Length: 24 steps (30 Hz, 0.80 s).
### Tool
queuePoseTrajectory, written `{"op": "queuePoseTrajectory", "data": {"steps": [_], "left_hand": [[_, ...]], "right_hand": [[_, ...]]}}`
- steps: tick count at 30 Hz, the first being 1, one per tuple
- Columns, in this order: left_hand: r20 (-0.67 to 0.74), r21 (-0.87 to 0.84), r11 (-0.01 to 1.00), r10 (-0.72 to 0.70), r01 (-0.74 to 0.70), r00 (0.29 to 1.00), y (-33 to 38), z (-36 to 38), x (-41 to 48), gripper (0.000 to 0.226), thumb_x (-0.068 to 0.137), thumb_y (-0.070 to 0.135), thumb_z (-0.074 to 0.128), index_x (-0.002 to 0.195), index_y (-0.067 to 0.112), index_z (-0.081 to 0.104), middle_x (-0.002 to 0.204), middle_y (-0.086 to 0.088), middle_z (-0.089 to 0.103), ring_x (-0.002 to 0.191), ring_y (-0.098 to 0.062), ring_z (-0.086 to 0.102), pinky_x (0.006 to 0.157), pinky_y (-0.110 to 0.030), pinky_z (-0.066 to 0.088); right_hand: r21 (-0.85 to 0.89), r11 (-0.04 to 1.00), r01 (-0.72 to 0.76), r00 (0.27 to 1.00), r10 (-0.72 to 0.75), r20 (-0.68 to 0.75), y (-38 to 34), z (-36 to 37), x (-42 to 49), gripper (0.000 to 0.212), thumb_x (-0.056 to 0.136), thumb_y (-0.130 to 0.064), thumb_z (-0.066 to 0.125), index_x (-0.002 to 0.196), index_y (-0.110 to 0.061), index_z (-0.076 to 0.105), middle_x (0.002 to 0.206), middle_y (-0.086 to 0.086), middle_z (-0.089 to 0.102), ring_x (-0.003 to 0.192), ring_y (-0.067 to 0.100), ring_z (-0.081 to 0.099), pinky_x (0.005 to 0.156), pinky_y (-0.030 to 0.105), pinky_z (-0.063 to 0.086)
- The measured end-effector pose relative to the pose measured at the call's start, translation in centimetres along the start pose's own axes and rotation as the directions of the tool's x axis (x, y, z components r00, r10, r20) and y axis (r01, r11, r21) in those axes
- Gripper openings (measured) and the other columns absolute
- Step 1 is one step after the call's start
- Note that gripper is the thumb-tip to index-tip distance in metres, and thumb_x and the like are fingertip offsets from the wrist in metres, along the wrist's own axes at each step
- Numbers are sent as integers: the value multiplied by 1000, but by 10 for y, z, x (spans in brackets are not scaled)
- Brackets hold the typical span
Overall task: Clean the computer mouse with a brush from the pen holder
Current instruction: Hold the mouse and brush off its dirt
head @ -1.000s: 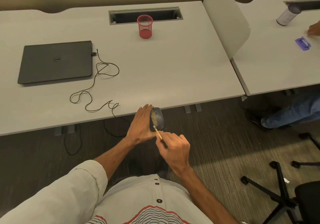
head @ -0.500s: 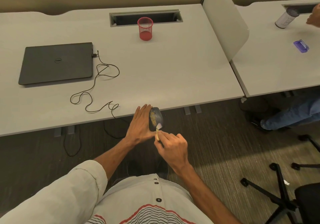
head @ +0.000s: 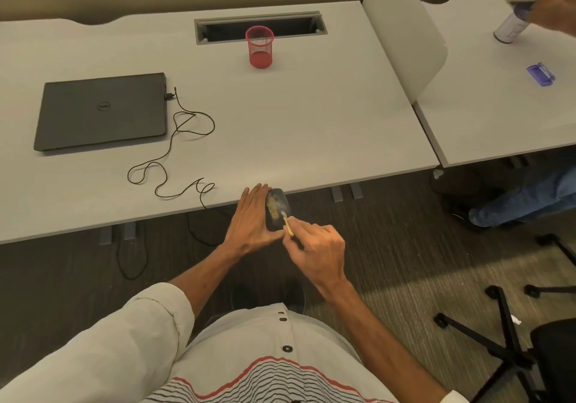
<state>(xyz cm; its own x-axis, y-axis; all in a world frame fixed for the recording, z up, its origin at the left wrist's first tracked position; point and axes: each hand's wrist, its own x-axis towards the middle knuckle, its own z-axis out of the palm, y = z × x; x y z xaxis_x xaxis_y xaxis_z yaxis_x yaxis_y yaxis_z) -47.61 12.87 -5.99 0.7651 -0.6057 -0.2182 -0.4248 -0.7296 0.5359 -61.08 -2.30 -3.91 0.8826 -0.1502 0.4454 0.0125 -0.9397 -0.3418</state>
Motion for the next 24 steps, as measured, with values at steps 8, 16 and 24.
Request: {"op": "queuePoseTrajectory", "data": {"steps": [8,16,24], "left_hand": [[-24,-36,999,-18,17,1000,2,-4,0,127,82,73,78,171,10,13,181,-9,13,170,-23,4,139,-45,0],[-30,-47,999,-19,18,999,2,-7,-1,133,76,76,81,171,11,14,181,-9,12,170,-23,4,139,-46,1],[-67,-26,999,18,-20,998,0,-1,-10,122,84,72,76,171,11,16,180,-7,17,170,-21,8,139,-48,3]], "right_hand": [[24,1000,9,999,-10,36,-15,10,-7,23,94,-27,84,112,-12,84,96,1,85,69,11,76,58,26,52],[100,995,-27,999,25,20,-22,11,-11,23,98,-28,80,114,-13,84,97,0,85,74,12,78,57,29,54],[-27,1000,-9,1000,9,0,-12,6,-5,26,100,-30,78,116,-10,83,105,3,85,80,14,80,59,28,53]]}}
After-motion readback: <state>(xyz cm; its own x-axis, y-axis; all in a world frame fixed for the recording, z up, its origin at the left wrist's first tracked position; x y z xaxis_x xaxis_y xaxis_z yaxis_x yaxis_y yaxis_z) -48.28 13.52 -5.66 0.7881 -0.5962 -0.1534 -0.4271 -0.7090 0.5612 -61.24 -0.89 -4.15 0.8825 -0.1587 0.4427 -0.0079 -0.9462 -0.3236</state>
